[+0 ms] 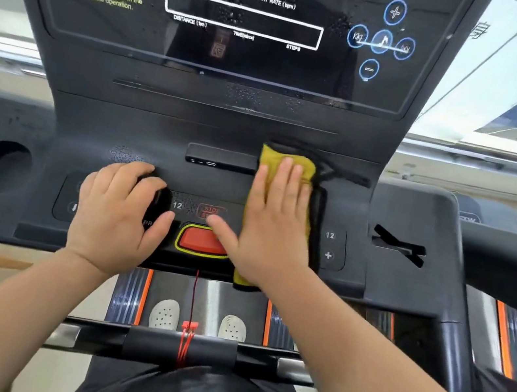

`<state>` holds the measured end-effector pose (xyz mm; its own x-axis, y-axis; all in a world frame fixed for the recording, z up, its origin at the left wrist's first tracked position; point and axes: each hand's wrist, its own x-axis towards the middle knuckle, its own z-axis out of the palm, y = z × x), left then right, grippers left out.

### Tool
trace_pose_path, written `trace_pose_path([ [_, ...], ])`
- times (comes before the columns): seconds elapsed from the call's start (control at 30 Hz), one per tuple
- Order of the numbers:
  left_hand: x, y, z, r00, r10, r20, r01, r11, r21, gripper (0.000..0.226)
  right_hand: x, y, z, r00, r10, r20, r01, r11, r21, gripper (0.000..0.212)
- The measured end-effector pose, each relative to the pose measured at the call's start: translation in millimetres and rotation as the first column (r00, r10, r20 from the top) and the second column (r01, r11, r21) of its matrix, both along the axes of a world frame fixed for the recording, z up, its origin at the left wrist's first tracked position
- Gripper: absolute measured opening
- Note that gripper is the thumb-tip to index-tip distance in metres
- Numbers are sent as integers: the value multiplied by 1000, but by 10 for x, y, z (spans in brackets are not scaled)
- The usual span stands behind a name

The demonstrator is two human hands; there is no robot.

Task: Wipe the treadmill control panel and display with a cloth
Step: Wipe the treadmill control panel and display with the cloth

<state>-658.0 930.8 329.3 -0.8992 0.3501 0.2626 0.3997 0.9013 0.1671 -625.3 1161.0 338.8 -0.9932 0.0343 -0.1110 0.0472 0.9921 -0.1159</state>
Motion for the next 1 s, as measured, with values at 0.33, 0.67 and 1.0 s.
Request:
trace_pose_path([
  [0.33,12,18,14,1000,23,1,-23,999,-37,51,338,1210,9,998,-61,25,60,998,37,111],
  [0.67,-4,-27,44,999,-41,15,40,998,53,48,257,-66,13,991,133,32,-133,991,-10,111],
  [1.0,-22,-152,75,981,-175,83,152,962,227,46,117,60,20,899,-439,2,438,898,26,118],
])
